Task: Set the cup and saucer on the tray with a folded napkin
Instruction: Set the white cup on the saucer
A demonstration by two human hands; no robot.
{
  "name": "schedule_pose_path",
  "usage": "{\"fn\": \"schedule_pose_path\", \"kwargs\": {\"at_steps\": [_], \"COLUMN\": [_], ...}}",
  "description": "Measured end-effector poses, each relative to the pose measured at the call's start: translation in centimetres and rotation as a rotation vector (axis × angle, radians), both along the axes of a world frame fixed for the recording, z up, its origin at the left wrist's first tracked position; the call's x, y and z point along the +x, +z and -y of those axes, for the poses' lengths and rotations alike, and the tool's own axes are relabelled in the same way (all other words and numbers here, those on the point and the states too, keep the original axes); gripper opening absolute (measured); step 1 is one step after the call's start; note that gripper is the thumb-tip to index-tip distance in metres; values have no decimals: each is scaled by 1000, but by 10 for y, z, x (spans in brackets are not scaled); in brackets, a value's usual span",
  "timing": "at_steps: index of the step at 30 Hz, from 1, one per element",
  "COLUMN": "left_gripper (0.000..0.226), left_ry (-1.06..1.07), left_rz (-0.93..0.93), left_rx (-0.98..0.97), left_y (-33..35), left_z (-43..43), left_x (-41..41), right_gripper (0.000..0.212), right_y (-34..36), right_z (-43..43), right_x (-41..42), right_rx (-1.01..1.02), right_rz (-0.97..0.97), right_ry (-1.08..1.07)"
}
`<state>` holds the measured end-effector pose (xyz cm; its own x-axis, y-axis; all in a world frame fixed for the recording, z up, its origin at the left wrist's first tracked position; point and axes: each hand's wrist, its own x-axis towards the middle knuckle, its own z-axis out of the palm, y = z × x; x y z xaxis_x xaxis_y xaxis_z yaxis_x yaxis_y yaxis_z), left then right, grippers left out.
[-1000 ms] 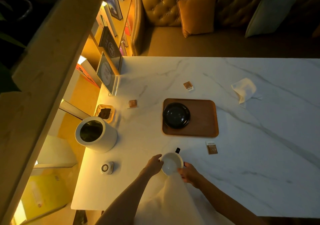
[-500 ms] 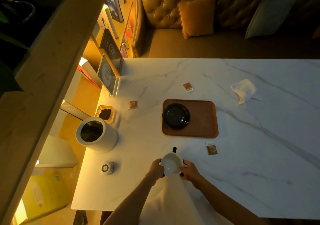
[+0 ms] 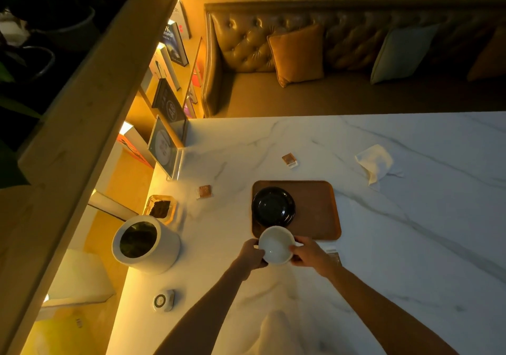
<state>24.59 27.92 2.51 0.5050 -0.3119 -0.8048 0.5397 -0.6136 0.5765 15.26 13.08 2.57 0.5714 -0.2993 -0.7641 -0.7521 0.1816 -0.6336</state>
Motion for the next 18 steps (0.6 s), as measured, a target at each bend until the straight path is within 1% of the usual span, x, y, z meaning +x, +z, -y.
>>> {"fn": "schedule_pose_path", "kwargs": {"at_steps": [4,7,14,18], "left_gripper": [37,43,46,44], "left_ry": [9,55,-1,-21], "left_rz": [48,45,55,58], "left_rx": [-53,-61,30,49], "left_y": [2,-3,-29,-43], "left_z": [26,43,69,77], "left_x": [32,53,92,102], "right_gripper": [40,41,40,40], "right_y": [11,7,-21,-36], "right_z": [25,40,68,76], "right_x": [42,66,104,117], "right_rx": [-18,-47,-45,-46], "right_rz": [-13,-18,-97,-136], "right_ry": [-40,-31,2,19]}}
